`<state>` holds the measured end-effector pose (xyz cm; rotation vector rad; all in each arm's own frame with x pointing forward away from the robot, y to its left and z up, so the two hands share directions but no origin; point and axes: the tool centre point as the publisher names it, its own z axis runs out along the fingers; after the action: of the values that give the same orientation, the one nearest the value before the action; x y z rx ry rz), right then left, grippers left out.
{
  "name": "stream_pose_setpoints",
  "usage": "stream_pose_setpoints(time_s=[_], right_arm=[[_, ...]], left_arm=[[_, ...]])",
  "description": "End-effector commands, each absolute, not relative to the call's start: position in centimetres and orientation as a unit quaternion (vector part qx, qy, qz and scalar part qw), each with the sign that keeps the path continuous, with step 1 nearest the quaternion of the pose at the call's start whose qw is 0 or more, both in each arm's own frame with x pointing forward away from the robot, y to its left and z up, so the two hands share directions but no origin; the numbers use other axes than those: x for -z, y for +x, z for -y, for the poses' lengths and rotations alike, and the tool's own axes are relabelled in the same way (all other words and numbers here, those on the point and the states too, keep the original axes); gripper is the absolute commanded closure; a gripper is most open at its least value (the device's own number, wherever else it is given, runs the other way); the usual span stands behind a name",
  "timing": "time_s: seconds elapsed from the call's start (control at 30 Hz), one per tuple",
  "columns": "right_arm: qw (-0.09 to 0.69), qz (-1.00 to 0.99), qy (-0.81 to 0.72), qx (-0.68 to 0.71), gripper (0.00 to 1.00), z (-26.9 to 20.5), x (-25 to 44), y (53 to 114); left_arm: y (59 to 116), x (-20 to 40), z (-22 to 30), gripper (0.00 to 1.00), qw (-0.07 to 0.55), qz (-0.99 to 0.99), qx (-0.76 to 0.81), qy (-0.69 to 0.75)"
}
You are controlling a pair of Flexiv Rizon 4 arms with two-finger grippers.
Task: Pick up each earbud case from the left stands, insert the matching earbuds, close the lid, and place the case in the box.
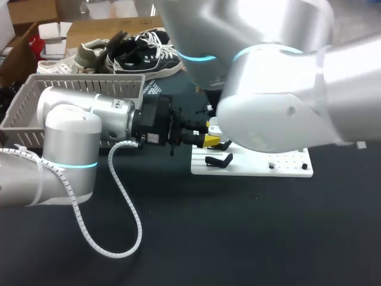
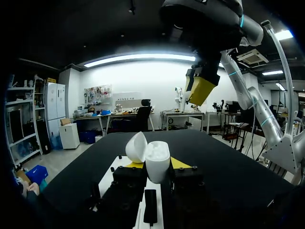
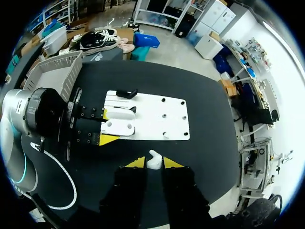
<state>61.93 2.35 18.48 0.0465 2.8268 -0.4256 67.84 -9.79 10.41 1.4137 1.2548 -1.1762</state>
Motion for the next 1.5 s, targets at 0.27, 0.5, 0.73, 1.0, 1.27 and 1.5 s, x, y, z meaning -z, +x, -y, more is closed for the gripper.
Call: stream_pose_setpoints(time_s=[0.27, 0.5, 0.73, 1.0, 1.27, 1.5], right_arm=[[0.113, -0.979, 0.015, 0.169, 1.0, -2.3, -18.2, 62.4], [0.113, -0.979, 0.015, 0.169, 1.0, -2.3, -18.2, 62.4], [0.094, -0.984, 0.069, 0.133, 1.0, -3.4, -19.0, 63.0], [0.062, -0.977, 0.145, 0.145, 1.0, -3.9, -18.8, 64.0], [0.053, -0.971, 0.195, 0.127, 1.0, -3.4, -18.7, 64.7], [0.053, -0.971, 0.195, 0.127, 1.0, -3.4, -18.7, 64.7]], left_arm=[[67.8, -10.4, 9.8, 1.0, 0.442, -0.505, 0.474, 0.57], [67.8, -10.4, 9.8, 1.0, 0.442, -0.505, 0.474, 0.57], [67.8, -10.4, 9.8, 1.0, 0.442, -0.505, 0.474, 0.57], [67.8, -10.4, 9.8, 1.0, 0.442, -0.505, 0.474, 0.57], [67.8, -10.4, 9.8, 1.0, 0.442, -0.505, 0.474, 0.57], [67.8, -10.4, 9.8, 1.0, 0.442, -0.505, 0.474, 0.57]])
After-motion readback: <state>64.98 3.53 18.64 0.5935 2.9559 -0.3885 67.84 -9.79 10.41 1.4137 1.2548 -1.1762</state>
